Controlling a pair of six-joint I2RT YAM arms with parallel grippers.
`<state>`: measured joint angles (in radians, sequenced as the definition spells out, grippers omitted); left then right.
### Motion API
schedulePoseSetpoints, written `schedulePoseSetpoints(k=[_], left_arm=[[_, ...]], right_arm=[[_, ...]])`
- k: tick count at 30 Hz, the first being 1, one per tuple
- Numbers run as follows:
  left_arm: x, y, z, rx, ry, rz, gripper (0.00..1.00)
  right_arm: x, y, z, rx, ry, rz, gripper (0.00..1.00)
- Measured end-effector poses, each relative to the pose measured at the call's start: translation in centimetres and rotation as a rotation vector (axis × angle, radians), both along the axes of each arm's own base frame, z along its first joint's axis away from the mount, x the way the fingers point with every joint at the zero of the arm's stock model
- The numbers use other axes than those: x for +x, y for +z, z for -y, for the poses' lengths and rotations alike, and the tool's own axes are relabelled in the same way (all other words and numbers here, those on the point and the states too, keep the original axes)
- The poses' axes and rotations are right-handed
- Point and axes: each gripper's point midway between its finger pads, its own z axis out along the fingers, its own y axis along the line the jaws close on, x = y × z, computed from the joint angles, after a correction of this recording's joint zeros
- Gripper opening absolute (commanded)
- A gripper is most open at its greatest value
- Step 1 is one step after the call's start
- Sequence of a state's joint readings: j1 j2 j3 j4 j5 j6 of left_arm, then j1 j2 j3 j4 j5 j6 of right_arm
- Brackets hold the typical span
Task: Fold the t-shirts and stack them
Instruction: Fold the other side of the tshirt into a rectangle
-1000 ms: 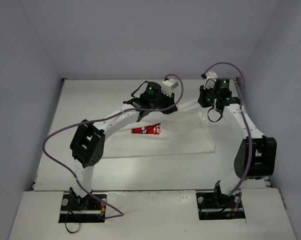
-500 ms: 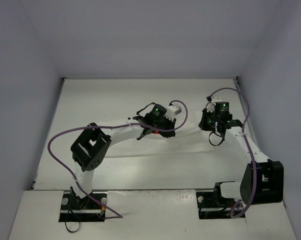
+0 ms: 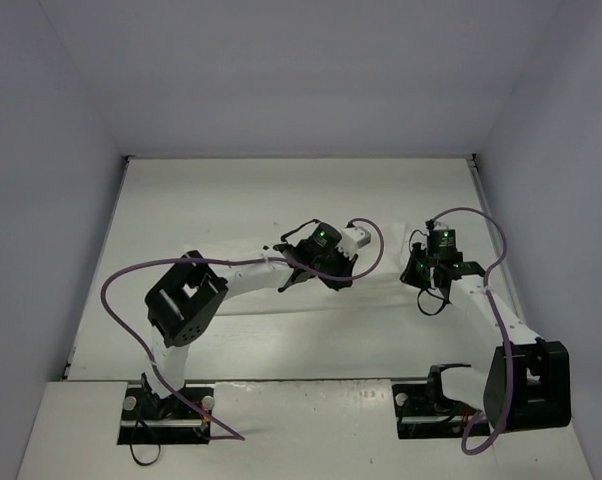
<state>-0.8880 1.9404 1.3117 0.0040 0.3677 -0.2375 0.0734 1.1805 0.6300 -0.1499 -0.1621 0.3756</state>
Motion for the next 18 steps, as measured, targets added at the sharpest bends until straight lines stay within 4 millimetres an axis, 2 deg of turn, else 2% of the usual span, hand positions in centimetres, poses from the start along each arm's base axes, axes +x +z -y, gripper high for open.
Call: schedulePoseSetpoints(k=[3, 6, 7, 8, 9, 10, 12, 14, 16, 18], left_arm=[[-0.2, -0.2, 0.0, 0.005, -0.003, 0.002, 0.07], [-0.5, -0.6, -0.2, 0.018, -0.004, -0.005, 0.35], [-0.6, -0.7, -0.4, 0.024, -0.004, -0.01, 0.51], [-0.6, -0.8, -0.5, 0.03, -0.001, -0.014, 0.53], [-0.6, -0.9, -0.7, 0.039, 0.005, -0.013, 0.6], [-0.6, -0.8, -1.0, 0.052, 0.018, -0.016, 0.6], [-0.4, -0.2, -2.2, 0.088, 0.063, -0.008, 0.61], [0.1, 1.6, -3.6, 0.112, 0.128, 0.024, 0.61], [0.9, 4.7, -5.2, 0.106, 0.207, 0.074, 0.61], [2.4, 8.2, -7.8, 0.088, 0.328, 0.121, 0.61]], right_arm=[[-0.4, -0.4, 0.2, 0.002, -0.034, -0.027, 0.36], [-0.8, -1.2, 0.3, 0.002, -0.055, -0.067, 0.41], [-1.0, -1.5, 0.3, 0.002, -0.056, -0.084, 0.43], [-1.2, -1.7, 0.3, 0.0, -0.055, -0.096, 0.44], [-1.4, -1.6, 0.2, -0.004, -0.051, -0.101, 0.46], [-1.3, -1.3, 0.3, -0.008, -0.05, -0.097, 0.46], [-0.4, 0.2, 0.2, -0.021, -0.035, -0.067, 0.46], [1.6, 2.8, -0.1, -0.032, -0.003, 0.002, 0.46], [4.0, 5.7, -0.9, -0.046, 0.048, 0.084, 0.45], [6.5, 8.6, -2.6, -0.056, 0.122, 0.16, 0.41]])
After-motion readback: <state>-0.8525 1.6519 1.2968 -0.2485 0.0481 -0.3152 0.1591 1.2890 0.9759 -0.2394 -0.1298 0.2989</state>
